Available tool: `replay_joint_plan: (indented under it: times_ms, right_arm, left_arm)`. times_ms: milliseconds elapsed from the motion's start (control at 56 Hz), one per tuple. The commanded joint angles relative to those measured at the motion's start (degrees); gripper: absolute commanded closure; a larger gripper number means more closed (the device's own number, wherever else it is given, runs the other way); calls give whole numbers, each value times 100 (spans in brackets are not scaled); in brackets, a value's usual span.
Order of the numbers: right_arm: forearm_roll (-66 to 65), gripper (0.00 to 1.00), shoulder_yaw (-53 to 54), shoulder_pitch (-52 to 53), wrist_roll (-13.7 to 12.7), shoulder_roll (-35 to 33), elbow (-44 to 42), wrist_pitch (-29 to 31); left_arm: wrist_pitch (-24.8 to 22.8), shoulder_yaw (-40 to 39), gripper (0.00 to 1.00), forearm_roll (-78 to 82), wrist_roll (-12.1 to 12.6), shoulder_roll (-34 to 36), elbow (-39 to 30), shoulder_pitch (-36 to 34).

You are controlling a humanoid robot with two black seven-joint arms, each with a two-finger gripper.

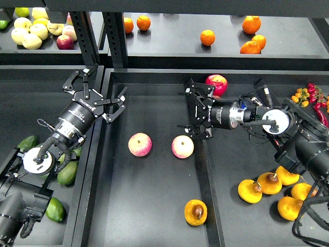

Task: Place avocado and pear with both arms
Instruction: 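Move the right gripper toward the halved yellow fruit near the robot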

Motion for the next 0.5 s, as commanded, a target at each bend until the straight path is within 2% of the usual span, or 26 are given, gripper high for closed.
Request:
replay_joint_plan:
  times_ms: [0, 321, 482]
  right_arm:
    - [47, 1, -598, 6, 1, -289, 267, 0]
    - [-14, 1, -1582, -56, 1, -842, 531, 0]
    - [-190, 0, -1741, -144, 1, -852, 566, 0]
  left_arm:
    - [0, -6, 1, 1, -16, 0, 8, 0]
    - [0, -6, 1, 1, -33, 0, -1, 35]
    - [0, -6, 1, 1, -33, 0, -1, 35]
